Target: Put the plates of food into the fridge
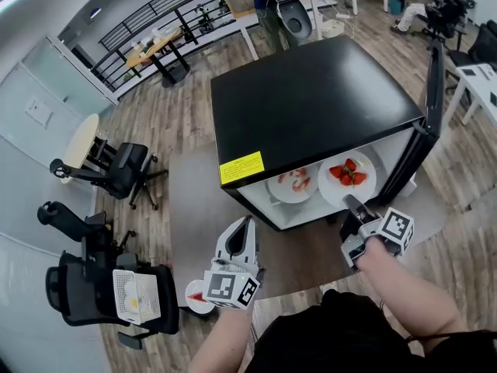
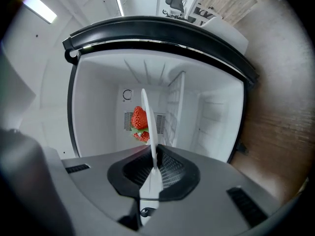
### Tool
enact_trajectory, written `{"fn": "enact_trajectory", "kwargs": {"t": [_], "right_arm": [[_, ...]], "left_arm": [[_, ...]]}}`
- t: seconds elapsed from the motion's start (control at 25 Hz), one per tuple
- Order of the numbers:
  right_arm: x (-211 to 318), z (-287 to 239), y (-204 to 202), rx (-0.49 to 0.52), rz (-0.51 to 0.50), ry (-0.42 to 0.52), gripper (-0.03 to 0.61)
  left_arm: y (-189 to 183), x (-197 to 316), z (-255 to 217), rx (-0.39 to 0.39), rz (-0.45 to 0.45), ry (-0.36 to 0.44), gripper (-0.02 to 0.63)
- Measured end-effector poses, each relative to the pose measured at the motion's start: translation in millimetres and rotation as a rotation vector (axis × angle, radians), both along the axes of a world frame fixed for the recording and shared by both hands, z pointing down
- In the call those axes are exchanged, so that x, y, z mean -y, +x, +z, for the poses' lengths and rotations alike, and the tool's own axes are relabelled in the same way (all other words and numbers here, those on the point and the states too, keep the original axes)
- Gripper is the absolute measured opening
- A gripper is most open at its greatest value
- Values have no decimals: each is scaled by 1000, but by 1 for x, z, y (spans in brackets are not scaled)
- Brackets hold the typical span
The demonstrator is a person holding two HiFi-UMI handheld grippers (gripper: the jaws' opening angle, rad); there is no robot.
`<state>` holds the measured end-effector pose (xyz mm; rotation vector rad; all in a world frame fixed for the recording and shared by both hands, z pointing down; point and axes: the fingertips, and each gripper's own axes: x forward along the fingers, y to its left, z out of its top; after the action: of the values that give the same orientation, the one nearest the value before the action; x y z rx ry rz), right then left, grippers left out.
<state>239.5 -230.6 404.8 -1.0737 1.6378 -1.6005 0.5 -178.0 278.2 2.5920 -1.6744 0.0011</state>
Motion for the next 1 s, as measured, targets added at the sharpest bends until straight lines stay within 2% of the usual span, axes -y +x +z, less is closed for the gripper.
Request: {"fn": "enact_trajectory", "kwargs": {"t": [0.76,1.0], "right_arm": [[71,19,17,19,2,-66,21],[83,22,11,28,-8,-86,21]], "left_arm": [[-27,21,17,13,-116,-37,3],[-34,22,19,10,-149,-52,3]]}}
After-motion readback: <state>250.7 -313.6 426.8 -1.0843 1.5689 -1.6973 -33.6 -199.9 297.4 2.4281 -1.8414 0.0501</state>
